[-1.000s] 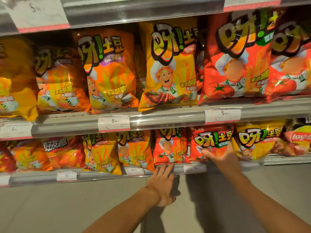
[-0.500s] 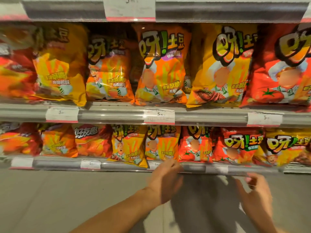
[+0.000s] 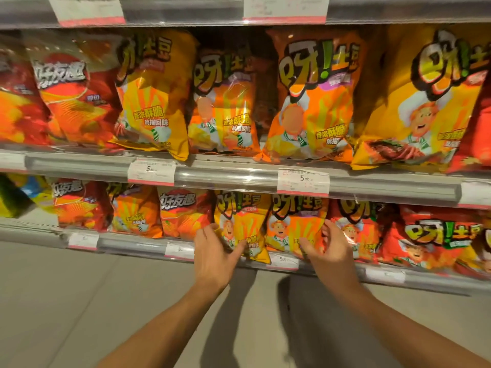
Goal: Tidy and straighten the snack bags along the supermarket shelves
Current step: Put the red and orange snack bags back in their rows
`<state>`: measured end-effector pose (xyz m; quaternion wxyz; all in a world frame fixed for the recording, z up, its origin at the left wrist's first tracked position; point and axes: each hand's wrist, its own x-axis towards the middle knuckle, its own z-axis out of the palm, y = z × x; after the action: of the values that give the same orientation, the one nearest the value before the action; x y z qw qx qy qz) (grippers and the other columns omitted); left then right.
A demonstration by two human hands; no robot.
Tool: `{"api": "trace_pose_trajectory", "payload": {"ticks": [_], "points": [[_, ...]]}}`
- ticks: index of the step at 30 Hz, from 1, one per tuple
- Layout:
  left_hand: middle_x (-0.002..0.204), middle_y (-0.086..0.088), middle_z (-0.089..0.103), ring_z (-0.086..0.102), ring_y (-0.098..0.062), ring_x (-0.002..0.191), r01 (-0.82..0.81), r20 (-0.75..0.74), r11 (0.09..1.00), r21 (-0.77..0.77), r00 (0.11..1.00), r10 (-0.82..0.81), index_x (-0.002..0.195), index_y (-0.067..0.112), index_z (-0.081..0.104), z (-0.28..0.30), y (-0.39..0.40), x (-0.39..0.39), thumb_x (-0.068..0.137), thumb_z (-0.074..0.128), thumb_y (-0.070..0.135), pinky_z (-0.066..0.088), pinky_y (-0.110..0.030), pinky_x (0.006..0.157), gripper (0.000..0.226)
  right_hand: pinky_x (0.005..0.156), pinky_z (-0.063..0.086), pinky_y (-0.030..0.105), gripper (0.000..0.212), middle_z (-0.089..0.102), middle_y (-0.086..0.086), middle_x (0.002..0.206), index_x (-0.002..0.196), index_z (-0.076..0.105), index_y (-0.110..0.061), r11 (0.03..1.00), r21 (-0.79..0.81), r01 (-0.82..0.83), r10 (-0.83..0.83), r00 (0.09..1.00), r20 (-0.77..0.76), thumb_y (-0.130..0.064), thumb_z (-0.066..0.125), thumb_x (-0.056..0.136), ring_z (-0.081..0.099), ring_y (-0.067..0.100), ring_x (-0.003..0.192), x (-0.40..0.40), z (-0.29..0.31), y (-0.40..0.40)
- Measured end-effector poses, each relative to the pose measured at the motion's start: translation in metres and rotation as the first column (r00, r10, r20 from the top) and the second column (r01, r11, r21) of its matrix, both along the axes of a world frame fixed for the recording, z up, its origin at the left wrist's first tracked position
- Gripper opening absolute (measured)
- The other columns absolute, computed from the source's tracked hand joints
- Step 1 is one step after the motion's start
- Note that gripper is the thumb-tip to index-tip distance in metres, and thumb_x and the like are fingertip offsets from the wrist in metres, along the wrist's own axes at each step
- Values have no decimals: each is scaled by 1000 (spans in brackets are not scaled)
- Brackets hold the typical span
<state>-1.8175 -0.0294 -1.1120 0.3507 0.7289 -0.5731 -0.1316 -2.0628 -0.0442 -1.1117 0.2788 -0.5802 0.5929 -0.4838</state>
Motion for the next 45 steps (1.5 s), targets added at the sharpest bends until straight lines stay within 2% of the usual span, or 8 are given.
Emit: {"api": "trace_pose_trajectory", "payload": {"ticks": [3, 5, 9, 11, 19, 33, 37, 45], "points": [[115, -6, 45, 43, -23, 114, -6, -84, 999, 42, 996, 10, 126, 8, 46, -9, -4, 8, 76, 78, 53, 40, -35, 99, 75, 94, 53, 45, 59, 65, 7, 117, 130, 54, -20, 992, 120, 42, -43, 999, 8, -28, 84, 81, 63, 22, 108, 10, -11, -12], [118, -6, 47, 44, -23, 115, 3, -118, 998, 62, 993, 4, 129, 9, 45, -15, -8, 11, 74, 79, 54, 40, -34, 99, 79, 98, 50, 51, 66, 63, 14, 121, 133, 50, -11, 988, 148, 40, -45, 999, 27, -28, 85, 80, 61, 32, 112, 11, -16, -19], [120, -4, 56, 53, -24, 116, 53, -239, 990, 133, 971, -20, 129, 12, 48, -24, -17, 14, 70, 83, 53, 47, -41, 101, 80, 71, 48, 15, 52, 65, 0, 102, 117, 53, -21, 990, 124, 69, -79, 994, 79, -22, 87, 78, 64, 9, 92, 13, -20, -28], [122, -4, 60, 57, -24, 116, 89, -295, 985, 146, 955, -42, 129, 15, 49, -26, -20, 13, 69, 85, 52, 49, -46, 100, 80, 61, 45, 10, 53, 64, -8, 97, 116, 52, -21, 989, 130, 72, -86, 991, 102, -23, 88, 78, 63, 0, 87, 15, -22, -33], [120, 2, 64, 59, -20, 114, 109, -311, 985, 133, 948, -63, 128, 21, 52, -31, -24, 19, 63, 86, 56, 51, -45, 97, 80, 58, 47, 12, 68, 61, 4, 92, 113, 44, -1, 997, 23, 74, -76, 990, 115, -20, 92, 68, 63, 12, 78, 22, -31, -44], [121, -3, 64, 58, -24, 115, 140, -321, 979, 148, 943, -86, 127, 16, 53, -27, -23, 25, 70, 86, 46, 50, -47, 98, 73, 76, 50, 40, 59, 68, 27, 97, 116, 60, 14, 963, -230, 141, -205, 937, -283, -9, 91, 72, 67, 43, 88, 22, -23, -25], [117, -2, 67, 62, -21, 110, 151, -316, 980, 128, 943, -104, 124, 14, 56, -26, -21, 27, 73, 85, 38, 52, -46, 96, 64, 74, 53, 45, 58, 69, 27, 93, 115, 60, 15, 983, -169, 76, -118, 961, -250, -4, 91, 70, 67, 43, 85, 20, -20, -19], [119, -6, 65, 62, -25, 111, 172, -344, 975, 138, 932, -116, 126, 12, 52, -19, -28, 19, 66, 91, 37, 51, -48, 97, 76, 73, 43, 20, 49, 62, -6, 94, 116, 52, -20, 995, 96, 29, -29, 1000, -8, -18, 86, 81, 60, 18, 91, 13, -19, -24]]}}
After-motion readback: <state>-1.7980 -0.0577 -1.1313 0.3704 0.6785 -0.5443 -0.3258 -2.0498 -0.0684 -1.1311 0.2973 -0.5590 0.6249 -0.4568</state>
